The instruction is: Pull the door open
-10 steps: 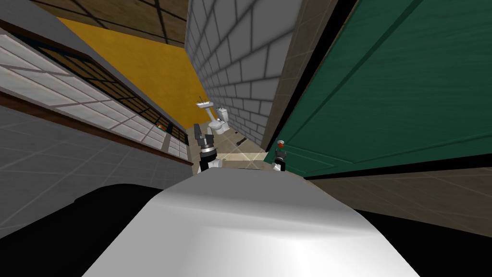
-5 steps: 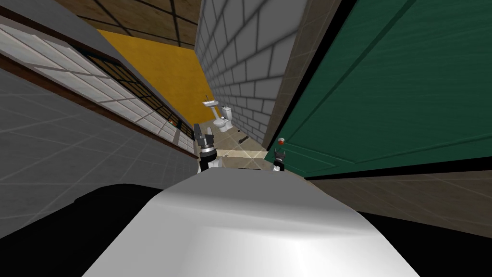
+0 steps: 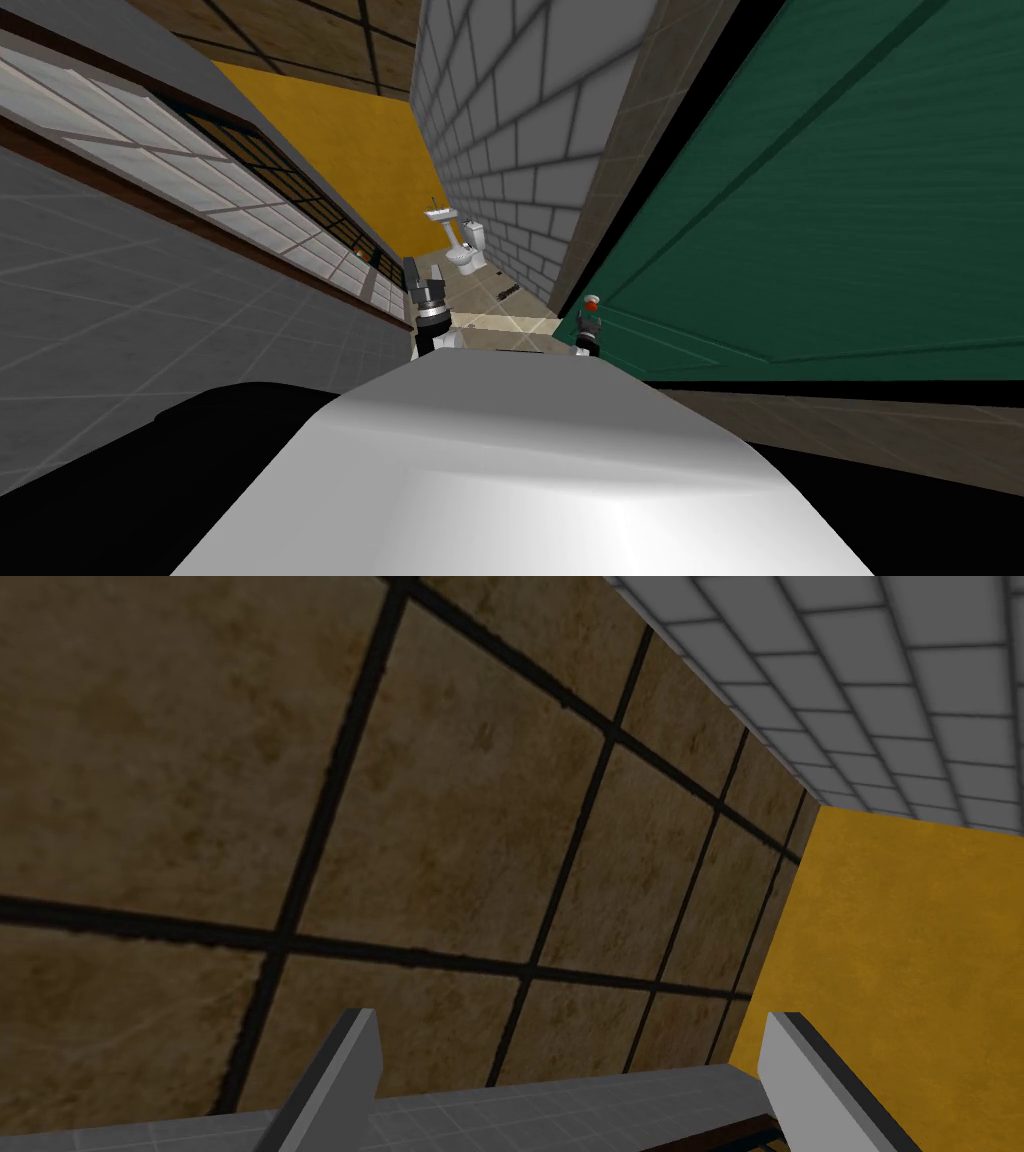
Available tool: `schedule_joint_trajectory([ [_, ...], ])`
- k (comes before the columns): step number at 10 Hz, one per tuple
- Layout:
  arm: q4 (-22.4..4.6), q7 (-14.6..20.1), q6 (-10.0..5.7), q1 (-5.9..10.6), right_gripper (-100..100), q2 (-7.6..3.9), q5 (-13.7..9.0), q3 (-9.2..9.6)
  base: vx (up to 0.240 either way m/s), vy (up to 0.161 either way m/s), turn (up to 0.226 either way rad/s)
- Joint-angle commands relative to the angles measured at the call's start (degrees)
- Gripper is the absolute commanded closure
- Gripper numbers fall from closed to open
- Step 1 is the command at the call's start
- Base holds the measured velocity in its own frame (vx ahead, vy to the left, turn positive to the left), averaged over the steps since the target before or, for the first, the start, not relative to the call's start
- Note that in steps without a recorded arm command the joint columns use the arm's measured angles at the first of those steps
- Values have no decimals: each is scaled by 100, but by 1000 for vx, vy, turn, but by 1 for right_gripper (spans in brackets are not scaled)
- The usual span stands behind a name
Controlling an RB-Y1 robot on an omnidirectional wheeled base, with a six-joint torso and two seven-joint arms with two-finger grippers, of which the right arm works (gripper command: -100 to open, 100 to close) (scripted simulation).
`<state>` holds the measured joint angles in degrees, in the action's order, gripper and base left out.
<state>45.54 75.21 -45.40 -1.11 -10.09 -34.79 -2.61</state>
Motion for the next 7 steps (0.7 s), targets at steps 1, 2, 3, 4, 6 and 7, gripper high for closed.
schedule_joint_trajectory([
  [1,-121,204,-60,-20,-100,-170,-28,-14,109,-8,86],
  [2,-139,273,-70,-45,-100,-235,-42,-23,120,-4,73],
  [3,-173,402,-89,-92,-100,-358,-67,-41,146,-19,100],
  [4,-200,509,-104,-130,-100,-459,-88,-55,192,-27,94],
  [6,-194,515,-77,-130,-100,-487,-96,-64,124,-15,41],
  [7,-194,515,-77,-130,100,-487,-96,-64,-9,-4,-32],
])
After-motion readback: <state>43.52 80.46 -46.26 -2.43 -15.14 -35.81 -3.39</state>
